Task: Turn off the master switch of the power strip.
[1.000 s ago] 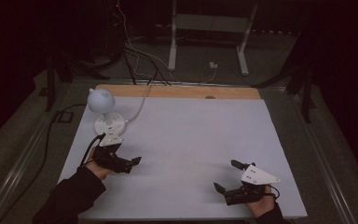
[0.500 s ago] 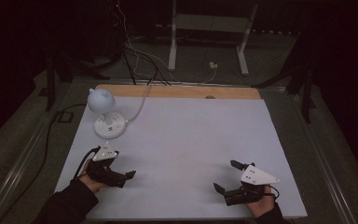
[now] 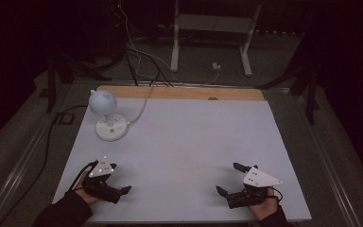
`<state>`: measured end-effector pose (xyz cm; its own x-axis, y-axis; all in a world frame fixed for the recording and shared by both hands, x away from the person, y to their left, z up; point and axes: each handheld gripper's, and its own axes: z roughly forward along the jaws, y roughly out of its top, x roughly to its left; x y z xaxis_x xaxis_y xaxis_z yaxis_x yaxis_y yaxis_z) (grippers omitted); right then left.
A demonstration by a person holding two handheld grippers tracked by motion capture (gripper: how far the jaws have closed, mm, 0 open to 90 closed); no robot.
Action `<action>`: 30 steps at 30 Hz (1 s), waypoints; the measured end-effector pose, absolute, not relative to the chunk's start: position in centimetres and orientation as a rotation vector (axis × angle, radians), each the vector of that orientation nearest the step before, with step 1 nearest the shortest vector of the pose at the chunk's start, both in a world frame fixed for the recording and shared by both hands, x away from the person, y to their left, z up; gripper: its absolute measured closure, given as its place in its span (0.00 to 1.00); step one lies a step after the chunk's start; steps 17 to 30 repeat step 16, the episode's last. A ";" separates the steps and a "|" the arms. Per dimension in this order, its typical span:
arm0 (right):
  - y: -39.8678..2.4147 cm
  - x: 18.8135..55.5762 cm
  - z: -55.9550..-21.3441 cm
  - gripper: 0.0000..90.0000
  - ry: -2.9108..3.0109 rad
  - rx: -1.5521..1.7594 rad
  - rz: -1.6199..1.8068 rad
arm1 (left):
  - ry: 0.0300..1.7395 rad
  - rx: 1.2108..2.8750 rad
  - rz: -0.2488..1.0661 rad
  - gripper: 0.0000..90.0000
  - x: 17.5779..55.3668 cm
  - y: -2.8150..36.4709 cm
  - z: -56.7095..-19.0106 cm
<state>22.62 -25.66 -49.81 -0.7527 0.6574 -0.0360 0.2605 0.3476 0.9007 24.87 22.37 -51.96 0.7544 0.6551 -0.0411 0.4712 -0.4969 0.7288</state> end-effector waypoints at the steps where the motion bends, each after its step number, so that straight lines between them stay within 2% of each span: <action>1: -25.7 22.6 -49.8 0.00 2.223 0.805 1.376 | 0.848 2.182 0.309 0.00 24.8 22.6 -52.1; 30: -25.6 22.7 -49.9 0.00 2.229 0.801 1.370 | 0.847 2.126 0.332 0.00 24.8 22.8 -52.2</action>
